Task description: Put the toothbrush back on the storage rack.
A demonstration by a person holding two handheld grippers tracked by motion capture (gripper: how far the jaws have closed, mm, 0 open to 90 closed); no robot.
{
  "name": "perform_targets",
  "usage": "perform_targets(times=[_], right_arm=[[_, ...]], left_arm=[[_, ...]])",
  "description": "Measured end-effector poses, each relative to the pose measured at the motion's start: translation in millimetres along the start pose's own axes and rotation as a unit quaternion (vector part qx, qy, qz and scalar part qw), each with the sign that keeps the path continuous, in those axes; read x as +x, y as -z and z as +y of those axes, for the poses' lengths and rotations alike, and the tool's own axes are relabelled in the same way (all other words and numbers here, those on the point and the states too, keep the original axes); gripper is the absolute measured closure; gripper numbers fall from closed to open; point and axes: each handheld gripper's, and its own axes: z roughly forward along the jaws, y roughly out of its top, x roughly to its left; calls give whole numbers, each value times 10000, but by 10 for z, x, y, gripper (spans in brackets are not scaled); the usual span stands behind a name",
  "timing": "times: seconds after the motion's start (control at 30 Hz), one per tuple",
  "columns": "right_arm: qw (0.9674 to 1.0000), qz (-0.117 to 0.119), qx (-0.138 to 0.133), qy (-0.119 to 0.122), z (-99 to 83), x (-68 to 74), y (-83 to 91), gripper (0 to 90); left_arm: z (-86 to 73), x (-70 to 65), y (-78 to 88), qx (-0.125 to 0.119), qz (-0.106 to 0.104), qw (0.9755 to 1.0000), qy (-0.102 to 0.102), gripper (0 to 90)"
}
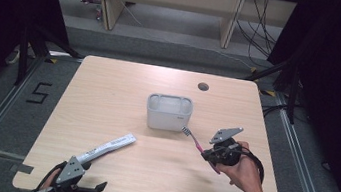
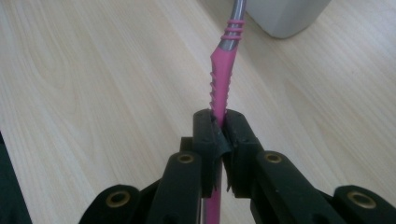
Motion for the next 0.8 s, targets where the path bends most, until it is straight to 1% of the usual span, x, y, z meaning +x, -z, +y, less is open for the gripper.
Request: perform_targets(times=[0.03, 0.1, 0.13, 0.17, 0.2, 0.23, 0.27, 0.3, 0.33, 0.37, 0.4, 0.43, 0.47, 0.5, 0.53, 0.57, 0.6, 0.67, 0.73, 0.77, 0.8], right_arm=[[9999, -67, -97, -43, 7, -1, -16, 845], [9999, 27, -154, -53, 22, -24, 13, 845], [9997, -16, -253, 1, 26, -38, 11, 845], [9994, 4, -299, -169, 40, -29, 19, 845], [9991, -96, -374, -183, 47, -44, 21, 845], [9993, -10, -356, -145, 58, -56, 40, 845], [9990, -13, -425, -149, 69, -67, 47, 845], [9984, 34, -529, -175, 76, -73, 41, 845], [9979, -22, -644, -111, 87, -97, 41, 845], [9977, 34, -647, -175, 101, -103, 51, 845], [9977, 34, -647, -175, 101, -103, 51, 845], [9967, 13, -762, -293, 119, -103, 65, 845], [9958, 36, -862, -297, 129, -118, 66, 845], [9948, -9, -968, -323, 137, -135, 78, 845], [9938, -1, -1044, -391, 145, -143, 78, 846], [9939, 25, -1027, -407, 151, -155, 94, 845], [9933, 55, -1094, -372, 163, -183, 100, 845], [9909, 40, -1280, -411, 176, -212, 99, 845], [9885, 64, -1410, -542, 195, -229, 106, 845], [9871, 56, -1500, -548, 205, -236, 99, 845], [9869, 47, -1519, -536, 213, -249, 101, 845]], left_arm=[[0, -1, 0, 0, -4, 10000, -4, 167], [0, -2, 0, -5, -8, 10000, -7, 166], [0, 0, 0, -2, -5, 10000, -2, 166], [0, 0, 0, -2, -1, 10000, 3, 167], [0, 1, 0, -1, -2, 10000, 0, 167], [0, -1, -1, -9, -6, 10000, 3, 167], [0, 0, 0, -3, -7, 10000, 1, 166], [-1, -2, -2, -2, 4, 10000, 23, 166], [0, -1, -1, 2, 1, 10000, 9, 167], [0, -1, -1, -5, -4, 10000, 3, 167], [0, -1, -1, -5, -4, 10000, 3, 166], [0, -1, 0, -8, -8, 10000, -2, 166], [-1, -1, -1, -4, 4, 10000, 26, 166], [-1, 0, -1, -1, 3, 10000, 25, 166], [-1, -1, 0, -1, 2, 10000, 26, 166], [-1, -1, 0, -1, 2, 10000, 26, 166], [-1, 0, 0, -6, -9, 10000, -1, 167], [0, 0, 0, 1, 0, 10000, 12, 167], [-1, 0, 0, -9, -11, 10000, 4, 167], [-1, 0, 0, -7, -12, 10000, 1, 167], [0, 2, 1, -3, -7, 10000, 2, 166]])
